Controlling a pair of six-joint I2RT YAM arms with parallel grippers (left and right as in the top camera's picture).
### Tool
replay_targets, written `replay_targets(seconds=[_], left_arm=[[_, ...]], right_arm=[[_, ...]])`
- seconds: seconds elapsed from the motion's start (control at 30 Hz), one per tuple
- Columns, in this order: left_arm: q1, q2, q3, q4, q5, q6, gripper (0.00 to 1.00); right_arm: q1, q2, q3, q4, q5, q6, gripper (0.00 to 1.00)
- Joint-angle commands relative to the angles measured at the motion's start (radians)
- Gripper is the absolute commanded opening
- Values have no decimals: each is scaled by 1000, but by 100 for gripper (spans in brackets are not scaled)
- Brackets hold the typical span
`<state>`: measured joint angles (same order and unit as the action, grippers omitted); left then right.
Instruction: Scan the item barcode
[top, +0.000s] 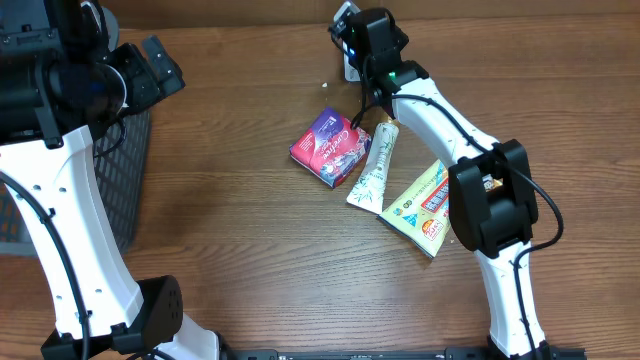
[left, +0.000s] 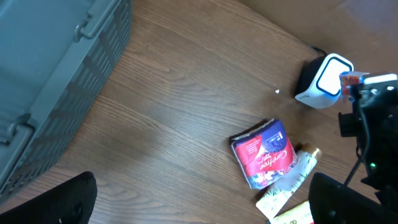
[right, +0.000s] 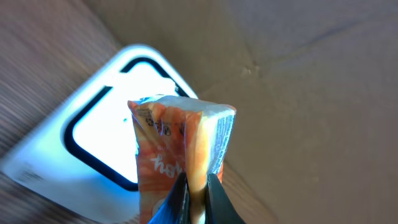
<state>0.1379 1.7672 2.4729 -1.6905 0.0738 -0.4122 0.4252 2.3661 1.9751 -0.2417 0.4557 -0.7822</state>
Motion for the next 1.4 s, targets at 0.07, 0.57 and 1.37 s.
replay_targets(seconds=[0.07, 0.57, 1.37], left_arm=[[-1, 0, -3, 1, -6, -3, 100], [-1, 0, -3, 1, -6, -3, 100], [-1, 0, -3, 1, -6, -3, 100]], right_arm=[[-5, 0, 23, 59, 40, -143, 4], [-5, 2, 23, 114, -38, -111, 4], [-592, -23, 25, -331, 89, 906, 4]])
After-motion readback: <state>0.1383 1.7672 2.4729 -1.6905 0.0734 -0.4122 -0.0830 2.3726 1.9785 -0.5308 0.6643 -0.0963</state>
